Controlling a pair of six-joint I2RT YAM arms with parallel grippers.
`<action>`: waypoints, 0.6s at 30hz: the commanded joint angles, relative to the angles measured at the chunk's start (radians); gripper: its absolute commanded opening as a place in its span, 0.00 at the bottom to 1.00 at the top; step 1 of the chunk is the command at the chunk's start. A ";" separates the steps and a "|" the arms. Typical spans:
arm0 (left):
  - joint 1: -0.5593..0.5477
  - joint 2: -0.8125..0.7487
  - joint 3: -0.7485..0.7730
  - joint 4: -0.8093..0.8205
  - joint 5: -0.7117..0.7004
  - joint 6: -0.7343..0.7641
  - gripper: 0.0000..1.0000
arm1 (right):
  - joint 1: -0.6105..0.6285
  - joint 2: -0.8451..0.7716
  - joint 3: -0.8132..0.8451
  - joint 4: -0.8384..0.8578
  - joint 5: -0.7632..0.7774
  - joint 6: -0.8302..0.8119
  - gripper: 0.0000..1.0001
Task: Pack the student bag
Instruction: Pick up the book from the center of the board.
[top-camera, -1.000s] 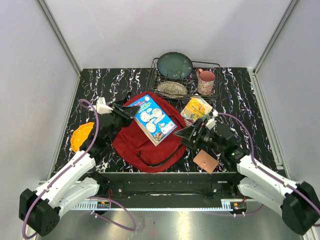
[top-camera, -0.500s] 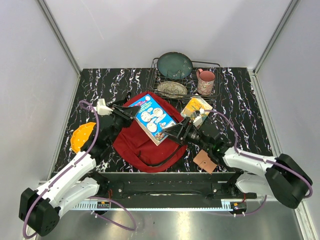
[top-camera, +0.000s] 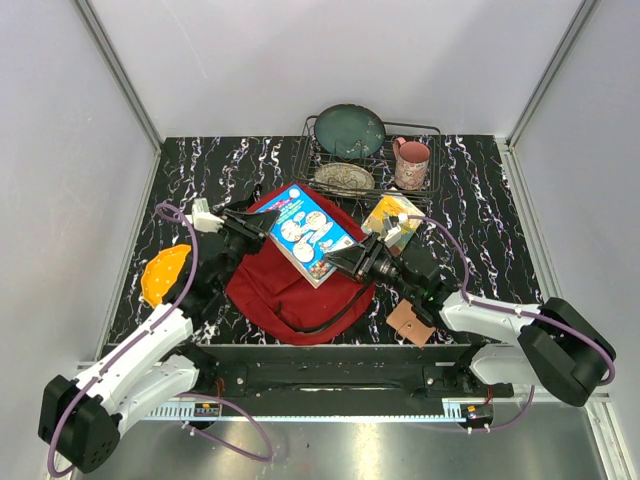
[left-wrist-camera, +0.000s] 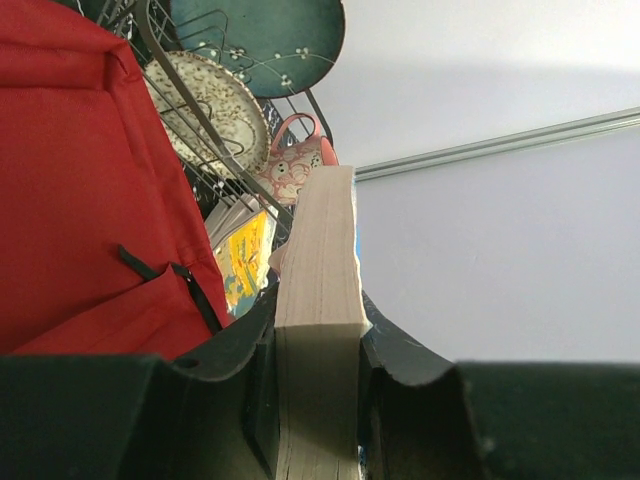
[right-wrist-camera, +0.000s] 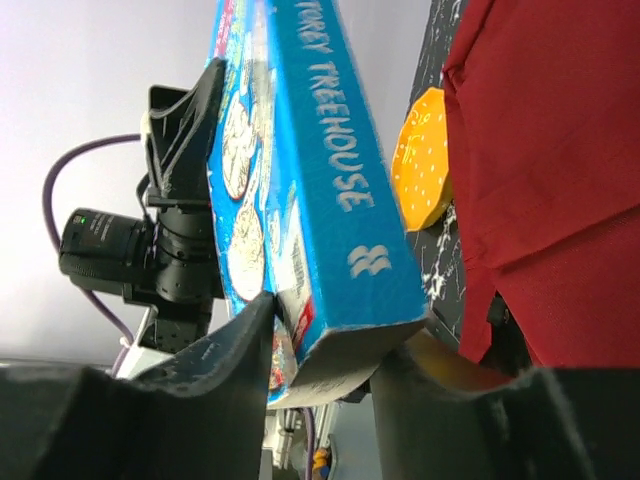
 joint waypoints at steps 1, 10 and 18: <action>-0.010 -0.021 -0.001 0.135 0.056 -0.048 0.00 | 0.008 0.019 0.071 0.173 -0.057 -0.027 0.66; -0.008 -0.027 -0.003 0.133 0.056 -0.050 0.00 | 0.010 0.075 0.065 0.271 -0.068 0.016 0.39; -0.008 0.014 0.116 0.054 0.150 0.167 0.28 | 0.010 -0.029 0.056 0.107 0.005 -0.070 0.00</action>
